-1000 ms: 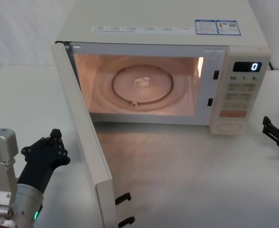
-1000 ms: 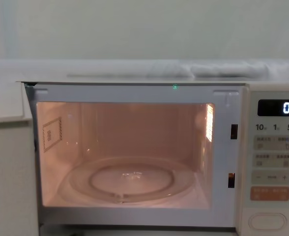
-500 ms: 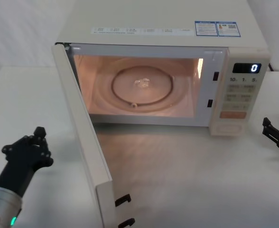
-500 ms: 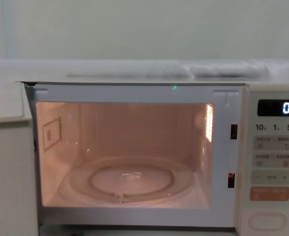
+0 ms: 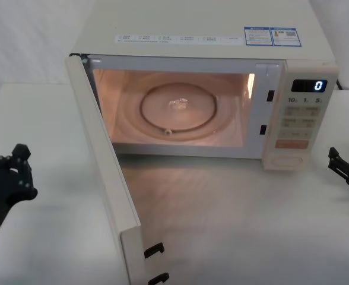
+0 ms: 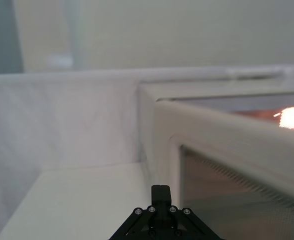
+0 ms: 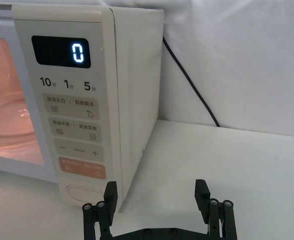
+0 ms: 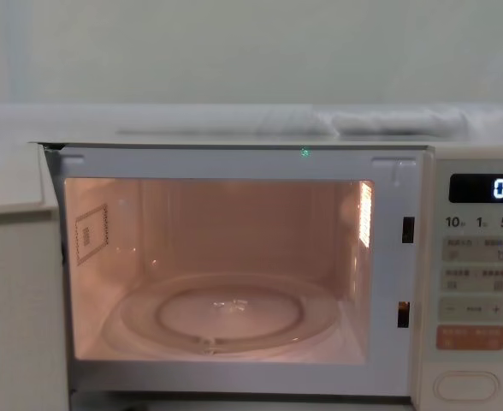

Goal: Press the button to open the microwave door with one hand; close the microwave door with the other hand.

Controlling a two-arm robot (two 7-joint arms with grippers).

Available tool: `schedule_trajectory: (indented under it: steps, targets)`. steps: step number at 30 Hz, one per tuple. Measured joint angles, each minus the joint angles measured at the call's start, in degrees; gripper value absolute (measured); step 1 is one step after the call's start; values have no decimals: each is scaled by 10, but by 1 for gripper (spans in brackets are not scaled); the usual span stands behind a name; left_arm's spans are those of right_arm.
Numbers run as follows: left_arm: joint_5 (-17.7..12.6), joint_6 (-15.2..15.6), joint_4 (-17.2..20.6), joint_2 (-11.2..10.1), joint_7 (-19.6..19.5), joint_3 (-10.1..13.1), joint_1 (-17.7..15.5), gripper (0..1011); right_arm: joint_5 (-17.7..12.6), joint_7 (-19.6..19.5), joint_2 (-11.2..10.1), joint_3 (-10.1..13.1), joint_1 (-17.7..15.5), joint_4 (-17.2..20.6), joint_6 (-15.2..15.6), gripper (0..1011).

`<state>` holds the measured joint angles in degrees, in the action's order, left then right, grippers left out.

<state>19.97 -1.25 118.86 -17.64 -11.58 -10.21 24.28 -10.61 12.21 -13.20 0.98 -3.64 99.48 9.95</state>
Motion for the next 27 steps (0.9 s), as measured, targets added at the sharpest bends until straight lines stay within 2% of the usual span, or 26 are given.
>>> schedule_trajectory:
  steps: [3,9,12,13,16,18,19,21,27]
  targets:
    - [17,8,13,-9,-19,-3,4,0,0,0,0,0,0,0,0,1002]
    - [68,42,49,-58,-82,2,14,0,0,0,0,0,0,0,0,1002]
    - [78,52,58,-75,-99,7,13,0,0,0,0,0,0,0,0,1002]
    - [84,59,64,-88,-113,11,12,0,0,0,0,0,0,0,0,1002]
    - [89,70,72,-108,-129,17,10,0,0,0,0,0,0,0,0,1002]
    - [94,84,79,-134,-148,24,7,0,0,0,0,0,0,0,0,1002]
    - [94,84,79,-134,-148,24,7,0,0,0,0,0,0,0,0,1002]
    - [101,92,83,-152,-163,31,3,0,0,0,0,0,0,0,0,1002]
    - [109,94,79,-167,-172,47,-14,0,0,0,0,0,0,0,0,1002]
